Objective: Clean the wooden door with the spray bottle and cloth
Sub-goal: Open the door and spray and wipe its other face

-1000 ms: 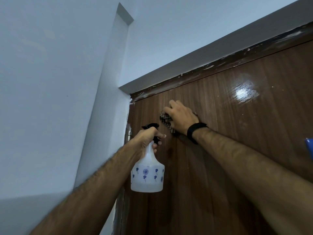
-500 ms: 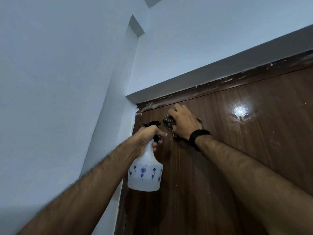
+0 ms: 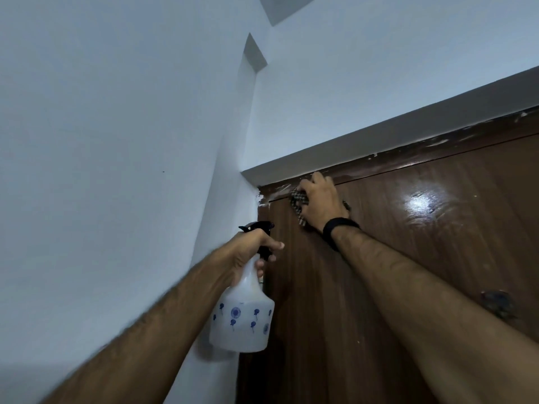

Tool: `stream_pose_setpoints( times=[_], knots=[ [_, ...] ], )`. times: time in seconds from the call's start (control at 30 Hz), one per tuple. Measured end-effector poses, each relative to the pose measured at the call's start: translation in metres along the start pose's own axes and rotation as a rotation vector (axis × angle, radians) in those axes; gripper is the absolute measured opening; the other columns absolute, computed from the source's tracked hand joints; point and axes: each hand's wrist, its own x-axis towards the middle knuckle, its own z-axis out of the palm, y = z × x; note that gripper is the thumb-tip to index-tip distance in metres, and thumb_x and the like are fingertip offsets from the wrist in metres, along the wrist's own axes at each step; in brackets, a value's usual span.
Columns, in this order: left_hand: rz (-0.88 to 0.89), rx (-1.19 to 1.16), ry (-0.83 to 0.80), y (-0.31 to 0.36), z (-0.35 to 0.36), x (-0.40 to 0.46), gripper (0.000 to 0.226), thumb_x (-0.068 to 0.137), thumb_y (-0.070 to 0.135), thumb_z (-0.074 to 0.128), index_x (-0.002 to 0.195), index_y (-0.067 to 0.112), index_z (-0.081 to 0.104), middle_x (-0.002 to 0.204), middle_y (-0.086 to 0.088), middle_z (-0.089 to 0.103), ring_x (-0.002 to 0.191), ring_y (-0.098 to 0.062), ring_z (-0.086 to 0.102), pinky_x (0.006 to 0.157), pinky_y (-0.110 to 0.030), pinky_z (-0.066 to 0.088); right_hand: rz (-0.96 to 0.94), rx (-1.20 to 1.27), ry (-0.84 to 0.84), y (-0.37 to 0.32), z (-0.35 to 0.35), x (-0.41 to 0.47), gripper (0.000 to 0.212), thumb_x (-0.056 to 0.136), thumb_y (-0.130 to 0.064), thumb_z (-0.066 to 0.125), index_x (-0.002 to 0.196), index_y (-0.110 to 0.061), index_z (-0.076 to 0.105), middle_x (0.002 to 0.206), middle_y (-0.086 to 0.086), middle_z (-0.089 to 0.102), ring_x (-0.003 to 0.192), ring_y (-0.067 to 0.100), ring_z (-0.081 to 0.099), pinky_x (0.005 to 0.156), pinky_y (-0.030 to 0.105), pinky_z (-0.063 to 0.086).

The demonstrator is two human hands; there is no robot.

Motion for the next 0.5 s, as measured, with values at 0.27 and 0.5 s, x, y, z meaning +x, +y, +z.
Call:
stream_pose_setpoints(
  times=[0.27,0.5],
  knots=[
    [0.039,-0.058,-0.02,0.005,-0.003,0.011,0.006,0.089,0.014,0.066,0.093,0.01,0.064,0.074,-0.005,0.057,0.043,-0.008,0.037,0.045,-0.022,0.036,0.002,-0.079,0.038,-0.022,0.012,-0.001,0.037,0.085,-0.002,0.061,0.122,-0.008,0.059,0.125,0.015,0.05,0.115,0.033,0.047,0.084,0.041,0.05],
    [0.041,-0.112,-0.081,0.012,0.011,0.016,0.014,0.087,0.015,0.069,0.099,0.008,0.067,0.077,-0.006,0.061,0.042,-0.007,0.039,0.044,-0.022,0.038,0.251,-0.087,0.265,0.0,-0.009,0.005,0.041,0.081,-0.001,0.061,0.121,-0.006,0.06,0.126,0.015,0.049,0.112,0.031,0.046,0.091,0.037,0.044]
  ],
)
